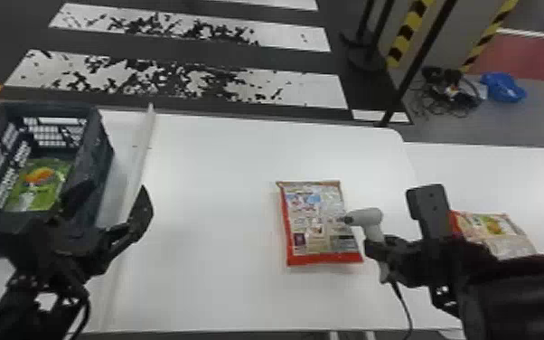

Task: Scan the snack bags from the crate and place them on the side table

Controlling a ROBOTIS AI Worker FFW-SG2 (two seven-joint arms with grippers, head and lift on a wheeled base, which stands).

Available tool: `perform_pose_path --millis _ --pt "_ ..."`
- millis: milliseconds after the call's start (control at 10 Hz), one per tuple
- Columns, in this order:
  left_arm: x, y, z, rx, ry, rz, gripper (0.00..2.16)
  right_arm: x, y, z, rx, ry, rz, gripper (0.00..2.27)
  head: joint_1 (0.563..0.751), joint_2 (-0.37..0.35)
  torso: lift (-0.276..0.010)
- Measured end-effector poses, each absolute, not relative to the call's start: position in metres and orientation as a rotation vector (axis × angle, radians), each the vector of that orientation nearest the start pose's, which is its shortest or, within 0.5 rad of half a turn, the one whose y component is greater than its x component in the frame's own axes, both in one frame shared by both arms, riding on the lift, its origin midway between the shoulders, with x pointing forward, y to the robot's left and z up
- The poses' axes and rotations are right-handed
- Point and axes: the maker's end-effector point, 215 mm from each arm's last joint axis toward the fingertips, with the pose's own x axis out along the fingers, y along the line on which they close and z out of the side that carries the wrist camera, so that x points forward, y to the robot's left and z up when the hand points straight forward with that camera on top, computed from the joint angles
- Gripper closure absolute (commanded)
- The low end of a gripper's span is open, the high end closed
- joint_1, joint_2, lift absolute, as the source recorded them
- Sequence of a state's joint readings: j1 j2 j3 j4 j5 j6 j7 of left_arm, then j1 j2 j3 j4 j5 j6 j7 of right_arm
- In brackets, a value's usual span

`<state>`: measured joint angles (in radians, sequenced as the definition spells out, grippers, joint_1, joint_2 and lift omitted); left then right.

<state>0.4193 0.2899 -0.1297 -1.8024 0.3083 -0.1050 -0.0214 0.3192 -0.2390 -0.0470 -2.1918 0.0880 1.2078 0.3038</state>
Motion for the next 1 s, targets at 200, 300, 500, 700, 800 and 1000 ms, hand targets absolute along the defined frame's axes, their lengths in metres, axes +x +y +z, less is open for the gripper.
perform_pose_path --millis 200,300,500,700,800,1000 --pt "0.449 0.212 -0.414 -0.083 0.131 -0.197 0.04 0.383 -0.279 -0.493 -0.173 0.927 0.165 2.25 0.695 -0.093 -0.05" --pt "0.449 0.212 -0.414 -0.083 0.132 -0.197 0.04 0.384 -0.274 -0.493 -0.175 0.928 0.174 2.25 0.695 -0.085 -0.05" --pt "0.449 0.212 -0.414 -0.083 0.13 -0.197 0.04 0.387 -0.27 -0.494 -0.18 0.929 0.179 2.25 0.695 -0.079 -0.05" --pt "0.449 0.213 -0.413 -0.083 0.128 -0.197 0.04 0.389 -0.27 -0.496 -0.182 0.933 0.179 2.25 0.695 -0.077 -0.05" --pt "0.449 0.212 -0.413 -0.084 0.128 -0.197 0.04 0.389 -0.27 -0.497 -0.182 0.936 0.179 2.25 0.695 -0.077 -0.05" --pt "0.449 0.212 -0.413 -0.085 0.128 -0.196 0.04 0.392 -0.275 -0.496 -0.182 0.932 0.167 2.25 0.695 -0.079 -0.05"
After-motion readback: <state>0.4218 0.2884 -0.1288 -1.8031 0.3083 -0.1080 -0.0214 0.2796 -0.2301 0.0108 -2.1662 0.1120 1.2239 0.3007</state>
